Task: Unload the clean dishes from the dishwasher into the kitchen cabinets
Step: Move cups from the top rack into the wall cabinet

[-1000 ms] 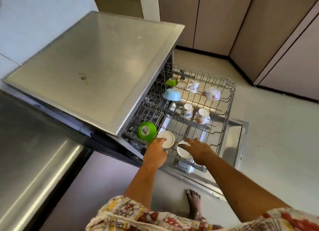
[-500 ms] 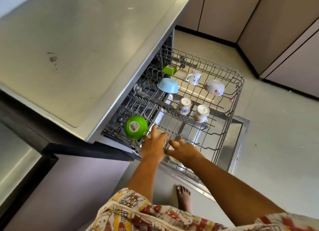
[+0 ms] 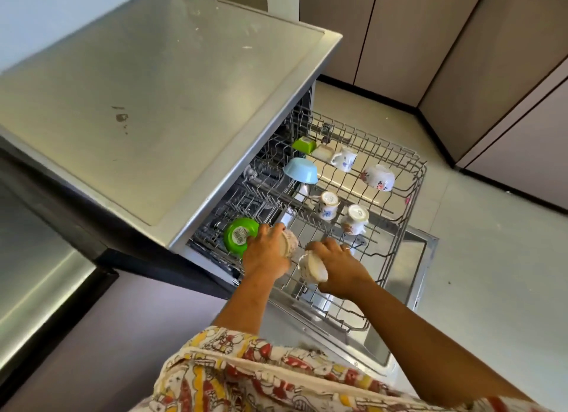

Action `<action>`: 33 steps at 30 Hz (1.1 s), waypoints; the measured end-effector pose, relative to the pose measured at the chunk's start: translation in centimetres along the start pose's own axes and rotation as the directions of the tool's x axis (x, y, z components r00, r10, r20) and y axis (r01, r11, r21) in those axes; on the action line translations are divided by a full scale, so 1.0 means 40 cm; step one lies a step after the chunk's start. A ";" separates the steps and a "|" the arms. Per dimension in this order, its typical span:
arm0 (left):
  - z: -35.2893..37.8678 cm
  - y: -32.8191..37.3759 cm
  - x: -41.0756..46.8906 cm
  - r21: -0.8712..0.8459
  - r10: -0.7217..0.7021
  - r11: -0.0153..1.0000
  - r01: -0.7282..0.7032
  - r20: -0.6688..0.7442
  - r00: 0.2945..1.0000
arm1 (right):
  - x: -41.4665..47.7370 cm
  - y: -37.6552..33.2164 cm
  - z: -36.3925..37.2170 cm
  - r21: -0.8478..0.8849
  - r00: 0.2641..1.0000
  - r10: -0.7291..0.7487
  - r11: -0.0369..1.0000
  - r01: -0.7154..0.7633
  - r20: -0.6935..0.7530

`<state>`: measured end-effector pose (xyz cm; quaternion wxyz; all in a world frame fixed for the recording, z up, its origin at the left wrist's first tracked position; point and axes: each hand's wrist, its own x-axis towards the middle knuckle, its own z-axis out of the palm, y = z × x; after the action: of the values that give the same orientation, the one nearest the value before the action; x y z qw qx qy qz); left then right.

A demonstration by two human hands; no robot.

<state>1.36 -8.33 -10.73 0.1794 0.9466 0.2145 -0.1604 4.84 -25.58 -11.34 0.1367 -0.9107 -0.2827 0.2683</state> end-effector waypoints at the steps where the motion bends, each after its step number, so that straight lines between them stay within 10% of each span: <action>1: -0.022 -0.004 -0.015 -0.014 -0.003 1.000 0.003 -0.018 1.000 | -0.009 -0.013 -0.013 0.106 0.998 0.049 0.993 -0.043 -0.051; 7: -0.151 -0.050 -0.141 -0.158 -0.014 0.987 -0.023 -0.226 0.974 | -0.059 -0.106 -0.097 0.634 0.905 0.338 0.766 -0.106 -0.258; 13: -0.367 -0.123 -0.339 -0.195 0.086 0.964 -0.179 -0.409 0.909 | -0.167 -0.253 -0.210 0.775 0.863 0.350 0.627 0.072 -0.364; 26: -0.849 -0.429 -0.791 -0.361 -0.183 0.913 -0.188 -0.777 0.602 | -0.296 -0.854 -0.442 0.712 0.757 -0.223 0.257 0.653 -0.614; 33: -1.042 -0.537 -0.974 -0.267 -0.232 0.959 -0.100 -0.934 0.271 | -0.339 -1.170 -0.558 0.561 0.550 -0.469 0.131 0.817 -0.691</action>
<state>-32.51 13.24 35.12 0.1352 0.8061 0.3382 0.4664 -12.65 1.86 31.26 0.7150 -0.5216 -0.4515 0.1134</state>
